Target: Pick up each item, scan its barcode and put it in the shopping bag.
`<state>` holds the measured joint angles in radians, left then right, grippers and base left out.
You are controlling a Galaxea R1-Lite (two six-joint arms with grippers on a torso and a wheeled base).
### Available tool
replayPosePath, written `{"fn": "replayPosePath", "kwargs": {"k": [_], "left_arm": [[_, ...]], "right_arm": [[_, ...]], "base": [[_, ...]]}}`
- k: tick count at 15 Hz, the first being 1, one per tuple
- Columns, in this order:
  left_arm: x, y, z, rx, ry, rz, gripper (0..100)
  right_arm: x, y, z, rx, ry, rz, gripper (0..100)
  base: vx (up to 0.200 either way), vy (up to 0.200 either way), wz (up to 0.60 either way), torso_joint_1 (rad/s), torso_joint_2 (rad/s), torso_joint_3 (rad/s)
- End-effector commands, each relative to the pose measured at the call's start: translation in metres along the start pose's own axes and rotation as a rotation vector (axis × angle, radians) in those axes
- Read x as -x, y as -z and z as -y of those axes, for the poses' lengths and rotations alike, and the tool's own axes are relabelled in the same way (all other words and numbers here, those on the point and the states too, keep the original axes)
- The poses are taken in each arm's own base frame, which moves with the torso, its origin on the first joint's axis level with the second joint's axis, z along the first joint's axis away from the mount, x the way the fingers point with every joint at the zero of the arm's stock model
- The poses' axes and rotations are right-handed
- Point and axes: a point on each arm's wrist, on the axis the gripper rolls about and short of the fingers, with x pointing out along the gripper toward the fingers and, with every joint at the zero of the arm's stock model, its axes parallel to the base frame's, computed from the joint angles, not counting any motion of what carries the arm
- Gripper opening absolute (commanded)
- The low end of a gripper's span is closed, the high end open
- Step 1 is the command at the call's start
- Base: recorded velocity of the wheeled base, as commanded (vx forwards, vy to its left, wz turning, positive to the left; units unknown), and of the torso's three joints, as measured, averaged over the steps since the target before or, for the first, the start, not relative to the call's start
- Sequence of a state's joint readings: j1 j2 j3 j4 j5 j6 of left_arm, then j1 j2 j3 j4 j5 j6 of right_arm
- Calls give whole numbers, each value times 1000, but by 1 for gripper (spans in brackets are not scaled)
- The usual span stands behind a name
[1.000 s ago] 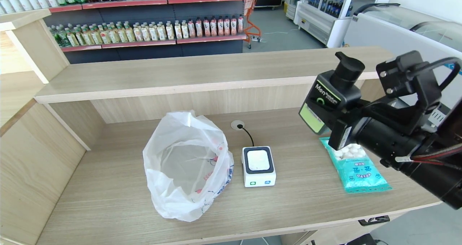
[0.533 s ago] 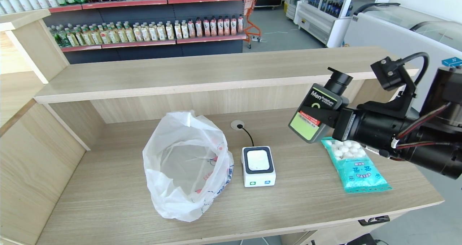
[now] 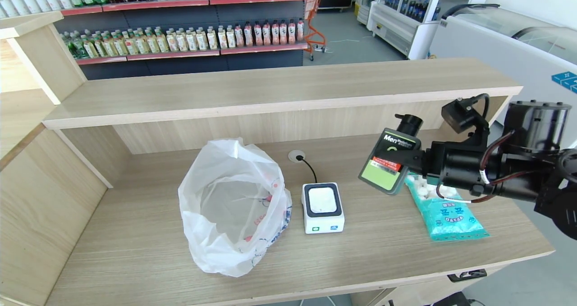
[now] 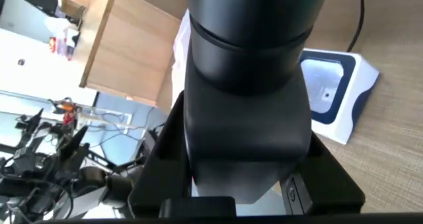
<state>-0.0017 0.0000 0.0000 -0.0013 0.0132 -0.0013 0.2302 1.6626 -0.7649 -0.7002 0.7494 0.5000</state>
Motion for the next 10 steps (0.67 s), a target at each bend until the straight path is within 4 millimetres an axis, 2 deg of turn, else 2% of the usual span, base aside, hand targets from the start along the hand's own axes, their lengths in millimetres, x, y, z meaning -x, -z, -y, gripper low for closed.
{"fn": "replayPosePath", "kwargs": {"k": [1, 4, 6, 10], "left_arm": [[0, 0, 0, 0, -1, -3, 100], [0, 0, 0, 0, -1, -3, 100], [0, 0, 0, 0, -1, -3, 100], [0, 0, 0, 0, -1, -1, 100]], "right_arm": [[0, 7, 35, -80, 14, -49, 0], [5, 13, 80, -124, -52, -99, 0], [-2, 13, 93, -124, -70, -113, 0], [-14, 6, 82, -98, -115, -120, 0]], "base": [[0, 0, 0, 0, 0, 0], [0, 0, 0, 0, 0, 0], [0, 0, 0, 0, 0, 0], [0, 0, 0, 0, 0, 0]]}}
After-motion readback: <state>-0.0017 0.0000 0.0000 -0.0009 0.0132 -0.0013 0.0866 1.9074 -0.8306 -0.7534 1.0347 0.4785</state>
